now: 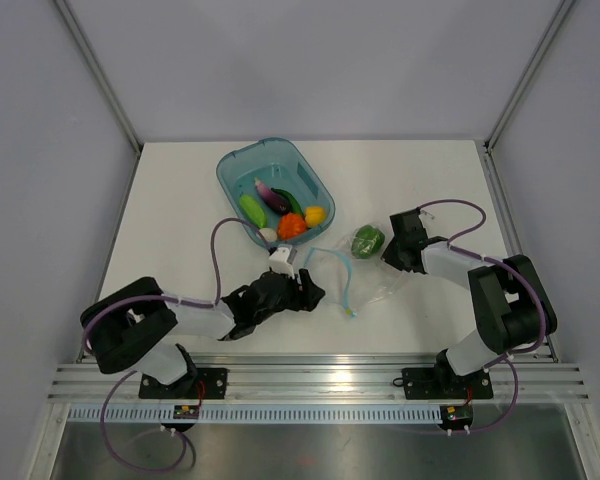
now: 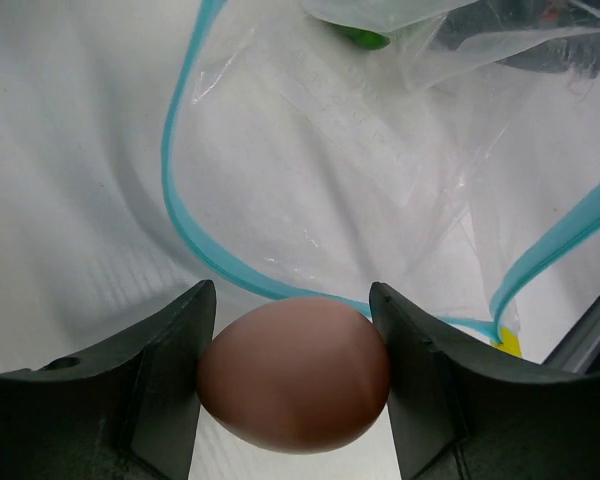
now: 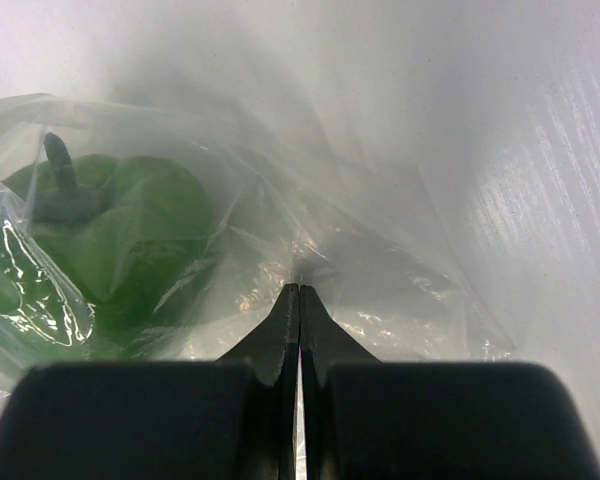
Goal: Open the zip-top bag and remove the fake food
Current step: Pick up the fake fruit from the zipper food storage bag, then place the fake fruit in the bin.
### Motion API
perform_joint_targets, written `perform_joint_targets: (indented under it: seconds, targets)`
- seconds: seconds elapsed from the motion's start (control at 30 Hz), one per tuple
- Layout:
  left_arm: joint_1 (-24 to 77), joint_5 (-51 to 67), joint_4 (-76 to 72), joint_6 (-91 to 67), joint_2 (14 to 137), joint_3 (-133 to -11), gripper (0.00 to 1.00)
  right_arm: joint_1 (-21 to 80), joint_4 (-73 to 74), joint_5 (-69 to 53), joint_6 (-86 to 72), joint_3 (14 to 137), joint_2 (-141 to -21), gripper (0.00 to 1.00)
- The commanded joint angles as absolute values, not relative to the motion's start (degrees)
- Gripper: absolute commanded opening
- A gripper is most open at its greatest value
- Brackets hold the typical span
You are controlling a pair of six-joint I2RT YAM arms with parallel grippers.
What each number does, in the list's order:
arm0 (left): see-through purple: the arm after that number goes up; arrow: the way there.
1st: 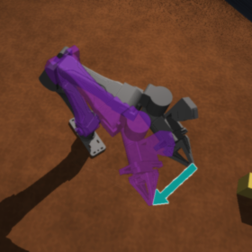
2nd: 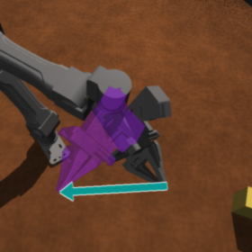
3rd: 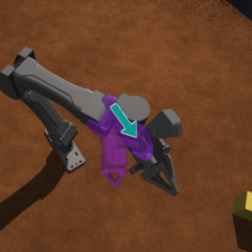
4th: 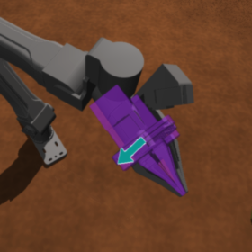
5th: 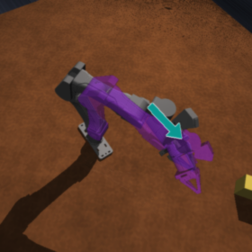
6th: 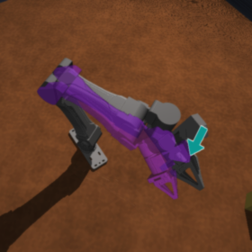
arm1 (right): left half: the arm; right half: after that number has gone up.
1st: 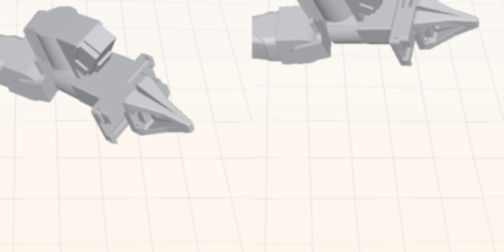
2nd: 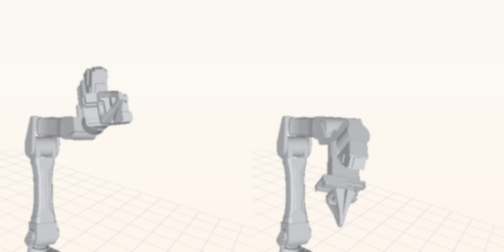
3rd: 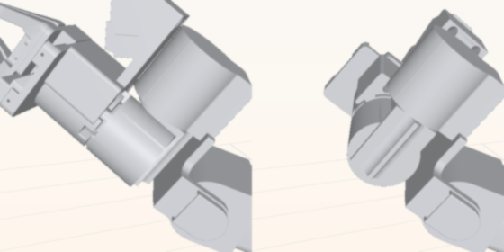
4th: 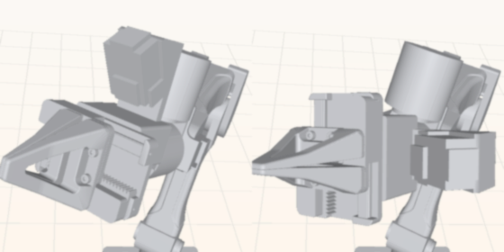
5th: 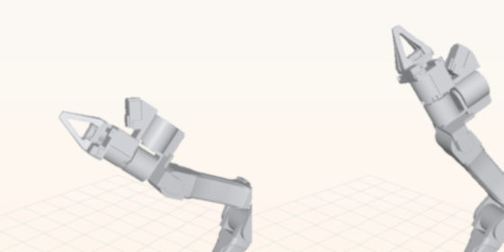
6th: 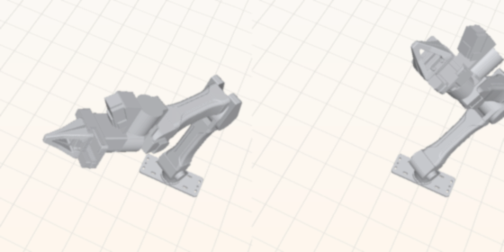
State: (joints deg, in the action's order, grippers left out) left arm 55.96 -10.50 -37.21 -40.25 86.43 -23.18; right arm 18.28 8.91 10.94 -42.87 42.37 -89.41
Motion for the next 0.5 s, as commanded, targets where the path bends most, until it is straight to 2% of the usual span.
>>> perform_joint_targets:
  seconds: [0.0, 0.23, 0.47]
  targets:
    - [56.0, -12.5, -33.7, -41.7, 80.7, -22.6, 0.52, 18.5, 10.1, 13.3, -43.1, 43.5, -88.5, 0.00]
    - [53.1, -11.8, -22.5, -41.8, 69.8, -26.4, 0.53, 18.5, 9.6, 11.9, -42.5, 43.5, -88.5, 0.00]
    - [47.2, -13.7, -6.8, -39.6, 66.9, -40.6, 0.55, 18.6, 9.1, 10.8, -42.0, 43.3, -88.2, 0.00]
